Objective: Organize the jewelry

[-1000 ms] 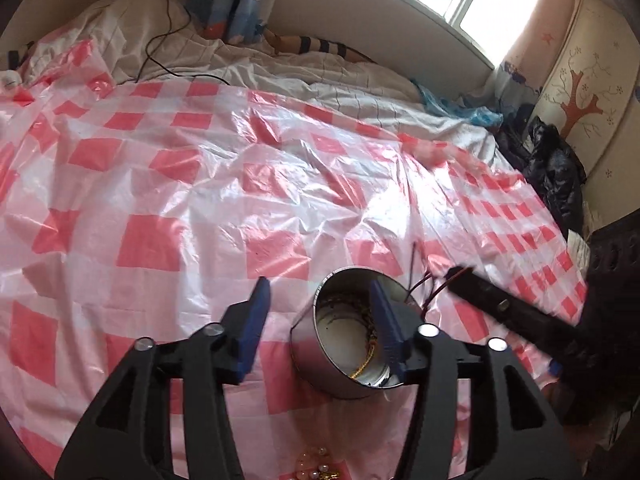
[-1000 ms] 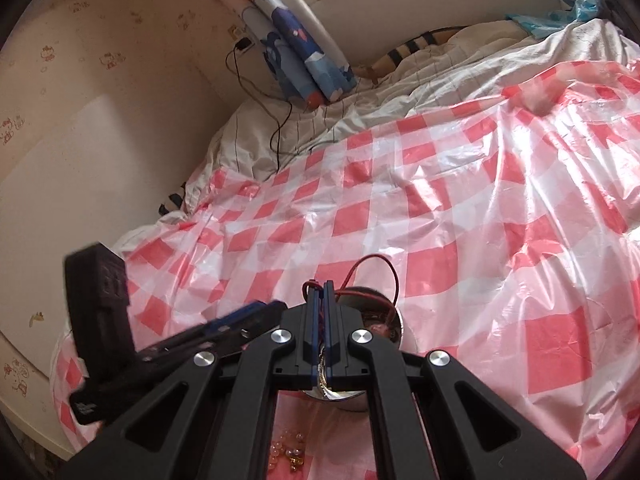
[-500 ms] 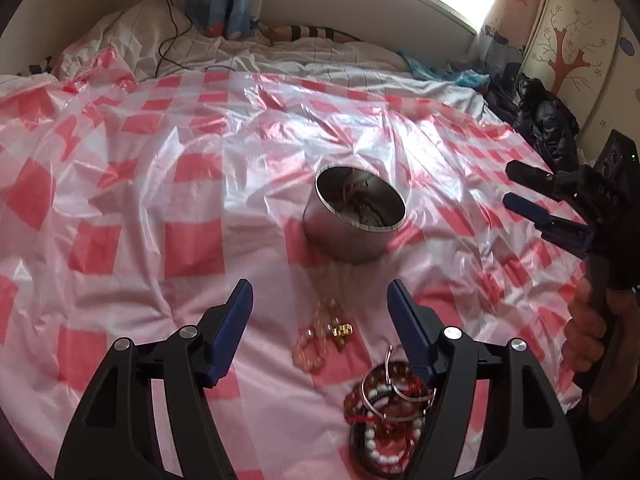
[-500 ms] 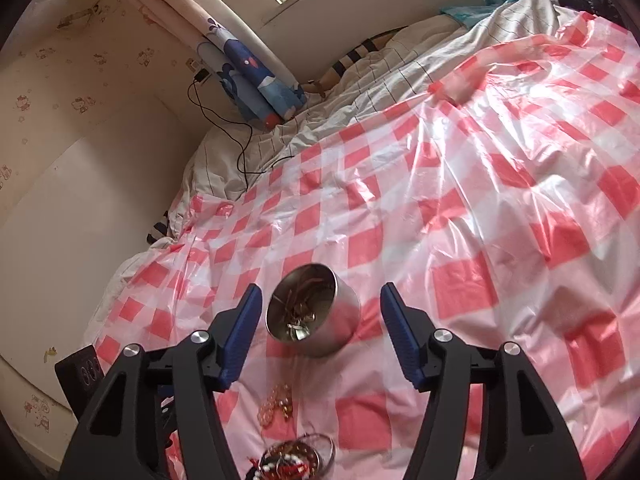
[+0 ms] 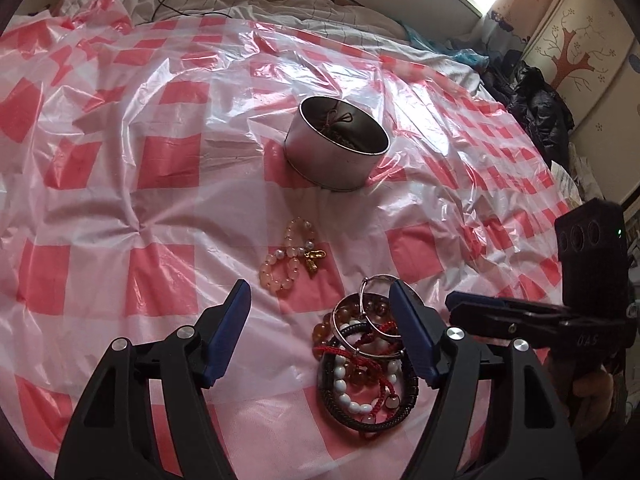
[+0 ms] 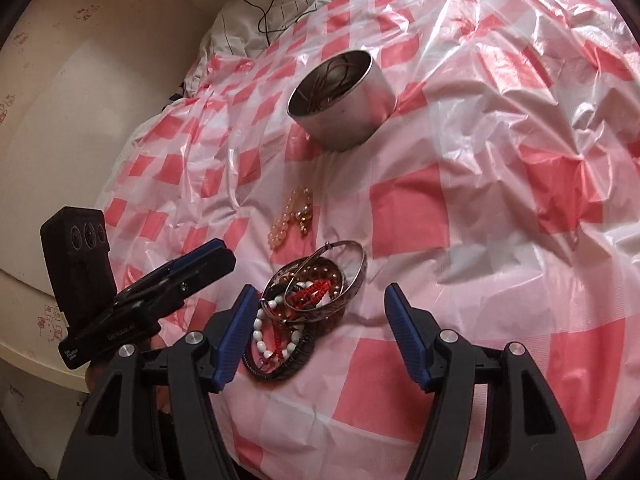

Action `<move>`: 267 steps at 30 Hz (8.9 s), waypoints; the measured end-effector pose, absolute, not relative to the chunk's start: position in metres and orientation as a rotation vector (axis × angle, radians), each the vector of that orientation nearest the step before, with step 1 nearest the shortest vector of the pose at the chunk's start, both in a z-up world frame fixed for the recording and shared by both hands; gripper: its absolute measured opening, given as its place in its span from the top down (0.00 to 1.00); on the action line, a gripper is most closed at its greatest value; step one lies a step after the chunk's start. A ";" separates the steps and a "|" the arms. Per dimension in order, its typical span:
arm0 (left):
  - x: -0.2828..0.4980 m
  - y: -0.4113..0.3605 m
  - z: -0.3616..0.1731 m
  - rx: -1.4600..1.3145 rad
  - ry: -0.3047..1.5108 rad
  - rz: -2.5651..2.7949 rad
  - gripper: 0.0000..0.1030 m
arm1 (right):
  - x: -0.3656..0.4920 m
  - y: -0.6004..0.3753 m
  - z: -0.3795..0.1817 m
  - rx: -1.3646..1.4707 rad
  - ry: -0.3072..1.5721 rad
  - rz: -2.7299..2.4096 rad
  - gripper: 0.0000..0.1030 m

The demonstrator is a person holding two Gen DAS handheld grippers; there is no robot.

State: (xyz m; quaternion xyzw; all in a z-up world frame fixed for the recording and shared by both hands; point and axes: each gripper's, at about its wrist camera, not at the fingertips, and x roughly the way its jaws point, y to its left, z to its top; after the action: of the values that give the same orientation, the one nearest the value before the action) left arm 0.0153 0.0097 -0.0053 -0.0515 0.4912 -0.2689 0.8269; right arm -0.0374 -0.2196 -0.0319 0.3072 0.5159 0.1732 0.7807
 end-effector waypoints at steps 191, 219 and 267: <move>-0.005 -0.015 -0.029 0.102 1.132 -0.711 0.60 | -0.003 -0.231 -0.014 0.723 1.052 0.432 0.94; 0.012 0.016 0.027 -0.198 1.002 -0.867 0.98 | -0.001 -0.236 -0.013 0.753 1.038 0.412 0.94; 0.127 -0.017 0.014 -0.450 0.904 -0.517 0.46 | 0.095 -0.247 0.011 0.623 0.911 0.149 0.53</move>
State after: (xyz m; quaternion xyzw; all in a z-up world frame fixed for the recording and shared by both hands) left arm 0.1273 -0.0173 0.0142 -0.2131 0.4282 -0.2450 0.8433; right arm 0.0951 -0.2468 0.0111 0.2958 0.4321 0.0709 0.8490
